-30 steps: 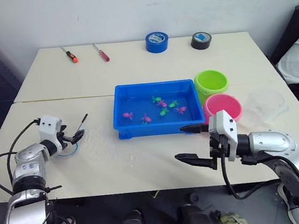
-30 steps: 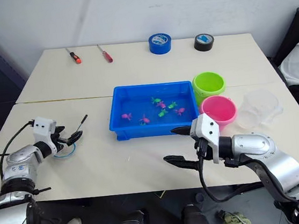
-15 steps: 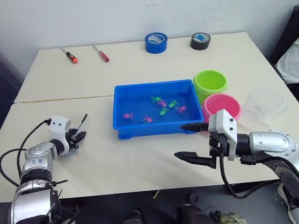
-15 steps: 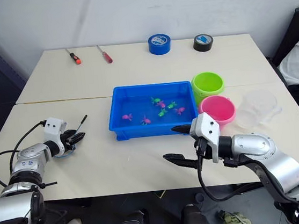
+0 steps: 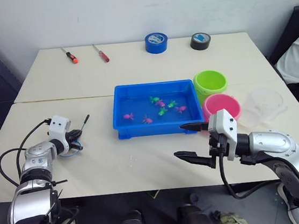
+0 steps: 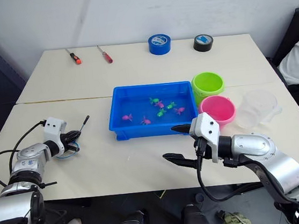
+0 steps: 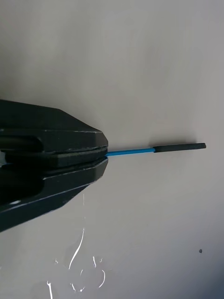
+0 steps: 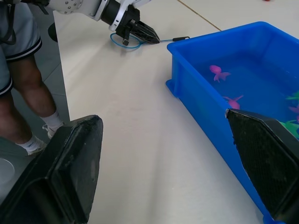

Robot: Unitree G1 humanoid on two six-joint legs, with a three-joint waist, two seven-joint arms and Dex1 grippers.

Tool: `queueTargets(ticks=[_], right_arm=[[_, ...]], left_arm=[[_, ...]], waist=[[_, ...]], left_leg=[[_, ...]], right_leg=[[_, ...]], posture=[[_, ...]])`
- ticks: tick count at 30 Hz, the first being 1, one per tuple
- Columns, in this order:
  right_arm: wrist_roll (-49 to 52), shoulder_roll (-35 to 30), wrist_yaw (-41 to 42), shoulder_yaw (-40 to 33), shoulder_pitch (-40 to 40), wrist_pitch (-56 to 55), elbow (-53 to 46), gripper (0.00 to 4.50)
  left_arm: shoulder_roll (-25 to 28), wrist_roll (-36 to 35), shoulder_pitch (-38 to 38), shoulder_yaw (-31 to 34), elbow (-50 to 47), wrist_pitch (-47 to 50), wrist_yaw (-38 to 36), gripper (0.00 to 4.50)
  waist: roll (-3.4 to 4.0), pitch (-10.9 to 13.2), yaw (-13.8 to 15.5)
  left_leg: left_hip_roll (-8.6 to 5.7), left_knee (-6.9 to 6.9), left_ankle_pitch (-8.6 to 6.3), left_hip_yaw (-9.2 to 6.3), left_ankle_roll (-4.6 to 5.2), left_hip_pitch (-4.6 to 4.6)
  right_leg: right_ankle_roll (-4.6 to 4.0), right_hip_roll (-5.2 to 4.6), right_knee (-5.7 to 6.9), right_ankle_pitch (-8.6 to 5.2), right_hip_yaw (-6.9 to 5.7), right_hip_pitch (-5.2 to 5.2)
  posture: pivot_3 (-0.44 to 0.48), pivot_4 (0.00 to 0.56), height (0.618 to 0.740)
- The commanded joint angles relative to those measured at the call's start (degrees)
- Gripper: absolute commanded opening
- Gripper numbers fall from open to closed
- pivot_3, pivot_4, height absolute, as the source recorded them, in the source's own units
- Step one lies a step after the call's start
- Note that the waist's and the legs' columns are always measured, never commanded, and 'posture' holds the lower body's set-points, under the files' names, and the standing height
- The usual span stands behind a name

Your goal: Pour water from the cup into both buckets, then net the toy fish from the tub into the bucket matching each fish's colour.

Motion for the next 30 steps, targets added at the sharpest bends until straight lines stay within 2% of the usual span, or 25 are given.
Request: queueTargets(ticks=[1,7,10,13,17,20,23,30], right_arm=[[0.33,0.36,0.08,-0.51,-0.38,-0.71,-1.23,4.50],[0.17,0.50,0.59,-0.71,-0.64,-1.28,-0.24,4.50],[-0.10,0.84,0.74,-0.26,-1.36,-1.42,0.57,4.50],[0.31,0.87,1.55,0.00,-2.54,-0.84,1.42,4.50],[1.04,0.64,1.98,-0.16,-6.37,1.32,3.80,4.50],[1.17,0.40,1.95,0.18,-7.94,2.80,4.70,4.50],[0.85,0.53,1.10,0.72,-9.85,5.02,5.73,4.50],[1.80,0.97,-1.15,1.60,-12.83,11.02,5.29,4.50]], left_arm=[[3.46,0.42,-0.09,0.23,-2.65,-1.17,-0.69,0.08],[10.09,-1.36,2.33,-0.15,-19.77,-2.07,-11.11,0.08],[11.31,-2.62,2.66,-0.08,-27.02,0.49,-13.84,0.08],[11.51,-4.28,1.56,-2.00,-35.94,3.24,-19.60,0.08],[7.18,-6.31,-1.80,-8.16,-44.96,6.25,-27.50,0.08],[3.55,-6.98,-3.72,-12.22,-48.70,7.83,-30.73,0.08],[-0.68,-7.97,-5.97,-16.32,-50.99,9.36,-35.14,0.08],[-4.07,-8.51,-8.02,-21.40,-50.98,7.98,-44.22,0.08]], waist=[[0.00,0.00,-0.08],[-0.18,0.09,-0.23],[-0.16,0.08,-0.10],[-0.16,0.08,-0.02],[-0.17,0.08,0.06],[-0.17,0.08,0.13],[-0.16,0.09,0.09],[-0.16,0.09,-1.38]], left_leg=[[0.01,0.00,0.00,0.00,0.00,0.00],[0.22,-0.02,-0.02,-0.04,-0.12,-0.03],[0.17,-0.04,-0.02,-0.01,-0.13,-0.01],[0.10,-0.04,-0.02,0.00,-0.12,-0.01],[0.06,-0.04,-0.02,-0.02,-0.10,-0.06],[0.02,-0.04,-0.01,-0.03,-0.09,-0.08],[-0.13,-0.03,0.04,-0.05,0.01,-0.11],[-0.04,0.00,0.04,-0.02,0.02,-0.08]], right_leg=[[0.00,0.01,0.00,0.00,0.00,0.00],[-0.04,0.06,-0.01,-0.01,0.01,-0.04],[-0.06,-0.27,-0.03,-0.02,0.02,-0.02],[-0.07,-0.36,-0.04,-0.03,0.02,-0.01],[-0.07,-0.40,-0.09,-0.03,0.00,-0.01],[-0.08,-0.42,-0.11,-0.03,-0.02,-0.01],[-0.07,-0.42,-0.10,-0.03,-0.05,0.00],[-0.04,0.29,0.00,-0.03,0.06,-0.06]], posture=[[0.000,0.150,0.734],[0.000,0.150,0.734],[0.000,0.150,0.734],[0.000,0.150,0.734],[0.000,0.150,0.734],[0.000,0.150,0.734],[0.000,0.150,0.734],[0.000,0.150,0.734]])
